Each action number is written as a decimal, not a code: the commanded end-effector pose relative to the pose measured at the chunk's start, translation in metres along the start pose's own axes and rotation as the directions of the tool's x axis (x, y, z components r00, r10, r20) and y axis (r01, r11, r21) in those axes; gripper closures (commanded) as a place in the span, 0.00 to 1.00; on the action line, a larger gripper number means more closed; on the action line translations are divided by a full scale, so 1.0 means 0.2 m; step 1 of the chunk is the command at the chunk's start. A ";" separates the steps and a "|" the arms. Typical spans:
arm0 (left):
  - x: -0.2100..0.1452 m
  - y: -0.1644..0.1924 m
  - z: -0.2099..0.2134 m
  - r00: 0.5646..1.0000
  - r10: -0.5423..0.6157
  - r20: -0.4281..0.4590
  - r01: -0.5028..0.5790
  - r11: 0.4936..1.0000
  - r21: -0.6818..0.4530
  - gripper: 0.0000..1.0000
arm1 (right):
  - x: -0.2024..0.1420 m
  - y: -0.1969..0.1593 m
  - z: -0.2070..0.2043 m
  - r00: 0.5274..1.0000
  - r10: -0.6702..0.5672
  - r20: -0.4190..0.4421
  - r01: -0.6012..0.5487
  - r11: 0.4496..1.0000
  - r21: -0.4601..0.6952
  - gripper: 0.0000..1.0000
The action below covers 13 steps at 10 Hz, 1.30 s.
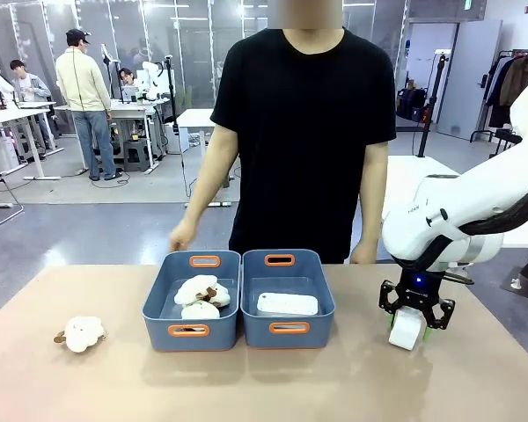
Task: Sort the digital clocks into the basket.
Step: Pick up the Digital clock from the table and place it into the empty Plastic storage basket.
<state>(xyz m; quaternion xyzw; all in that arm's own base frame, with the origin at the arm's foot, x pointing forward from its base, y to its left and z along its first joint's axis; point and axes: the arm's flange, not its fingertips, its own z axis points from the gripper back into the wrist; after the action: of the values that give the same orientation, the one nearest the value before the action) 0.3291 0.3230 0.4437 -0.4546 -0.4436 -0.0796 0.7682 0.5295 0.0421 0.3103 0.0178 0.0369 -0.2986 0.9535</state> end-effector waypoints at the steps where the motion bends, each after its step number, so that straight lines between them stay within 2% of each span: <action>1: -0.01 -0.02 0.01 1.000 -0.002 -0.014 0.002 1.000 -0.012 0.00 | 0.01 0.03 0.00 0.999 -0.032 0.040 0.033 0.999 -0.027 1.00; 2: -0.01 -0.02 0.01 1.000 -0.002 -0.014 0.002 1.000 -0.012 0.00 | 0.01 0.02 -0.01 0.999 -0.025 0.029 0.026 0.999 -0.033 1.00; 3: -0.01 -0.02 0.01 1.000 -0.002 -0.014 0.002 1.000 -0.012 0.00 | 0.01 0.02 0.00 0.999 -0.023 0.034 0.024 0.999 -0.029 0.87; 4: -0.01 -0.02 0.01 1.000 -0.002 -0.014 0.002 1.000 -0.012 0.00 | 0.02 -0.01 0.04 0.999 -0.018 0.031 0.018 1.000 0.005 0.97; 6: -0.01 -0.02 0.01 1.000 -0.002 -0.014 0.002 1.000 -0.012 0.00 | 0.00 -0.15 0.22 0.997 0.077 -0.012 -0.074 0.985 0.159 1.00; 7: -0.01 -0.02 0.01 1.000 -0.002 -0.014 0.002 1.000 -0.012 0.00 | -0.04 -0.22 0.36 0.976 0.218 -0.014 -0.201 0.923 0.329 1.00; 8: -0.01 -0.02 0.01 1.000 -0.002 -0.014 0.002 1.000 -0.012 0.00 | -0.08 -0.26 0.50 0.929 0.369 -0.020 -0.308 0.804 0.509 1.00; 9: -0.01 -0.02 0.01 1.000 -0.002 -0.014 0.002 1.000 -0.012 0.00 | -0.14 -0.26 0.60 0.862 0.507 -0.002 -0.403 0.687 0.605 1.00; 10: -0.01 -0.02 0.01 1.000 -0.002 -0.014 0.002 1.000 -0.012 0.00 | -0.19 -0.20 0.65 0.815 0.578 0.049 -0.464 0.599 0.653 1.00; 11: -0.01 -0.02 0.01 1.000 -0.002 -0.014 0.002 1.000 -0.012 0.00 | -0.24 -0.14 0.67 0.790 0.601 0.126 -0.526 0.557 0.642 1.00; 13: -0.01 -0.02 0.01 1.000 -0.002 -0.014 0.002 1.000 -0.012 0.00 | -0.28 -0.10 0.68 0.773 0.612 0.168 -0.553 0.521 0.650 1.00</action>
<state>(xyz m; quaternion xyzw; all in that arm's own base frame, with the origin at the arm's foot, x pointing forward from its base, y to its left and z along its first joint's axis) 0.3290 0.3231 0.4438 -0.4546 -0.4437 -0.0795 0.7682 0.4749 0.0558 0.4639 0.3740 -0.0465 0.0384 0.9255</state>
